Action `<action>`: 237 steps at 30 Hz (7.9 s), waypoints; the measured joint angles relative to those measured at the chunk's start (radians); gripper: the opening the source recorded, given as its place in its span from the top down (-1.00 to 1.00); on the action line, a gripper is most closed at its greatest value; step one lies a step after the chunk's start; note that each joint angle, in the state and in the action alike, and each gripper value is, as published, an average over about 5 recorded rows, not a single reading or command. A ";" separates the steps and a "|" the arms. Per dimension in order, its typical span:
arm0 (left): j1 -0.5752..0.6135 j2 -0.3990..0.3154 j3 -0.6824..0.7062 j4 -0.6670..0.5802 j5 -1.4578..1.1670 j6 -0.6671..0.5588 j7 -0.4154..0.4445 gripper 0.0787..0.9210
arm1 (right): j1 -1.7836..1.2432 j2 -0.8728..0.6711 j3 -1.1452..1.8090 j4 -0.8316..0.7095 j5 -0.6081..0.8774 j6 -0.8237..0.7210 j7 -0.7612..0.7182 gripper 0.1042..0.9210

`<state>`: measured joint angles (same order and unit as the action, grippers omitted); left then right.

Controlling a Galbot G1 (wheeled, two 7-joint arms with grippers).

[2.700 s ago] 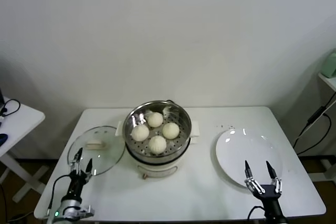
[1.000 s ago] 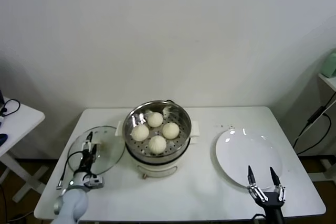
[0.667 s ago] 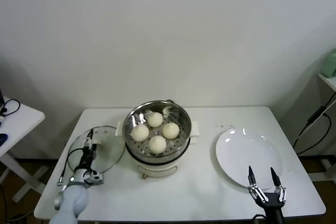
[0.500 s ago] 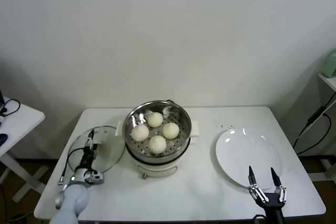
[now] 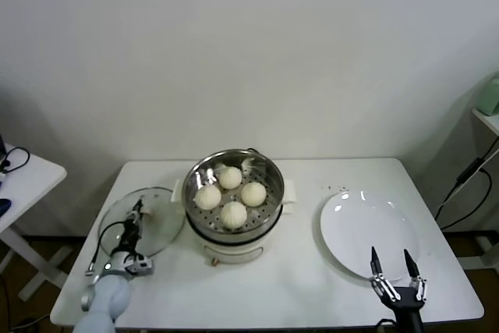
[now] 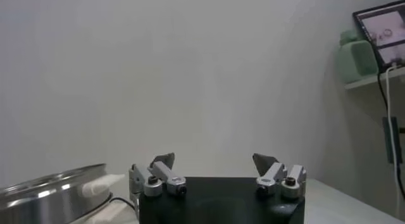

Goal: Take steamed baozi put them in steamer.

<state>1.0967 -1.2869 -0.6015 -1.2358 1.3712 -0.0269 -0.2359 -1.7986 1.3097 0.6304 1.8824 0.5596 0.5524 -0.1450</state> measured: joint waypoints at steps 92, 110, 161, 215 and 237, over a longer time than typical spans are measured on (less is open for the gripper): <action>-0.074 0.065 0.528 -0.716 -0.136 0.643 0.395 0.85 | -0.018 -0.010 -0.004 -0.028 -0.103 -0.065 0.038 -0.76; -0.101 -0.107 0.622 -0.642 0.012 0.644 0.415 0.85 | -0.018 -0.012 -0.001 -0.028 -0.103 -0.065 0.038 -0.76; -0.075 -0.136 0.621 -0.587 0.181 0.577 0.492 0.85 | -0.020 -0.021 0.008 -0.010 -0.093 -0.066 0.037 -0.76; -0.051 -0.108 0.603 -0.598 0.148 0.564 0.451 -0.10 | -0.022 -0.016 0.012 0.002 -0.099 -0.067 0.032 -0.76; 0.033 -0.042 0.578 -0.717 0.107 0.540 0.452 -0.10 | -0.023 -0.012 0.003 -0.006 -0.102 -0.063 0.031 -0.76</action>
<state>1.1293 -1.3290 -0.0237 -1.9532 1.4785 0.5127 0.2157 -1.8214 1.2975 0.6337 1.8759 0.4579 0.4893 -0.1144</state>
